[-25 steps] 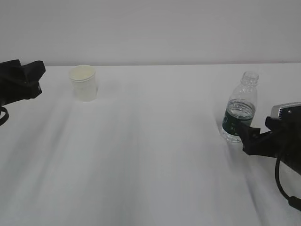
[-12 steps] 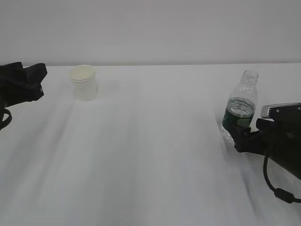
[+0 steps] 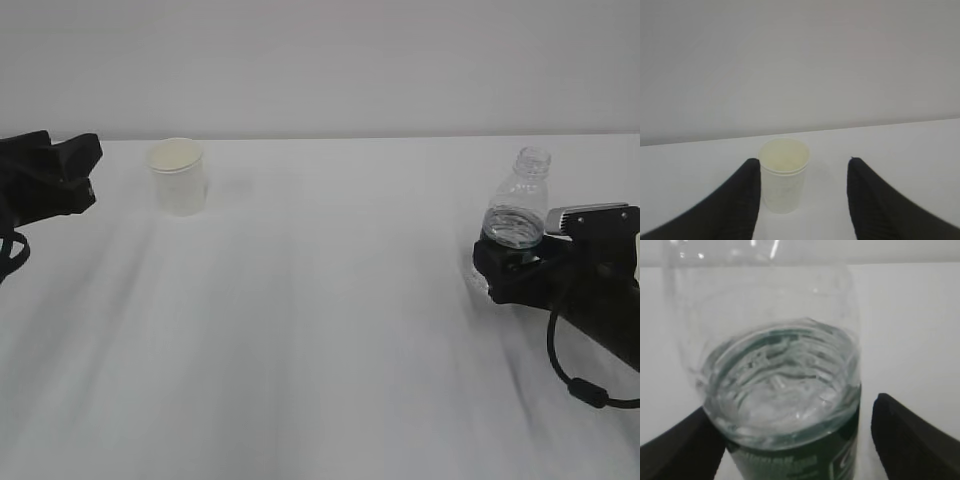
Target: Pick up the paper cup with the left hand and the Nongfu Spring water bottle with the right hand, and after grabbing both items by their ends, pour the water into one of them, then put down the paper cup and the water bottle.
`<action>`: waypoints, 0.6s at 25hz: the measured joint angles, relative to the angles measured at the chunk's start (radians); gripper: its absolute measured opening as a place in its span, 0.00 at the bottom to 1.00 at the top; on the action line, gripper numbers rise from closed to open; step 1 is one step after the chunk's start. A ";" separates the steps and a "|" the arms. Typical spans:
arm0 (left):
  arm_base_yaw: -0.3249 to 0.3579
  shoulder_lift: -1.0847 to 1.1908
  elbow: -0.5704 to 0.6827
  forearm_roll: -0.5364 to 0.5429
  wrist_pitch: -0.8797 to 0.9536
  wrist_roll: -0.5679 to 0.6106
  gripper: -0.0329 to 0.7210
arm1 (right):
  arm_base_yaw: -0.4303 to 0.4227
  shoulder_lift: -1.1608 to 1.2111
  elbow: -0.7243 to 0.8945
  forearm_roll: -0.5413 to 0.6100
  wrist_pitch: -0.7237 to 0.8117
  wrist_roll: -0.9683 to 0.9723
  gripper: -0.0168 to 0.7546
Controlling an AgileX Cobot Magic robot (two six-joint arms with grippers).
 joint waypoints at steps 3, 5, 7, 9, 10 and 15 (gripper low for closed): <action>0.000 0.000 0.000 0.000 0.000 0.000 0.57 | 0.000 0.000 -0.014 -0.004 0.000 0.009 0.89; 0.000 0.000 0.000 0.000 0.000 0.000 0.57 | 0.000 0.000 -0.022 -0.007 0.000 0.018 0.89; 0.000 0.000 0.000 0.001 0.000 0.000 0.57 | 0.000 0.000 -0.030 -0.010 0.000 0.022 0.89; 0.000 0.001 0.000 0.002 -0.002 0.000 0.57 | 0.000 0.000 -0.035 -0.010 0.000 0.022 0.89; 0.000 0.001 0.000 0.002 -0.004 0.000 0.57 | 0.000 0.000 -0.038 -0.010 0.000 0.022 0.89; 0.000 0.001 0.000 0.002 -0.006 0.000 0.57 | 0.000 0.000 -0.038 -0.012 0.000 0.022 0.89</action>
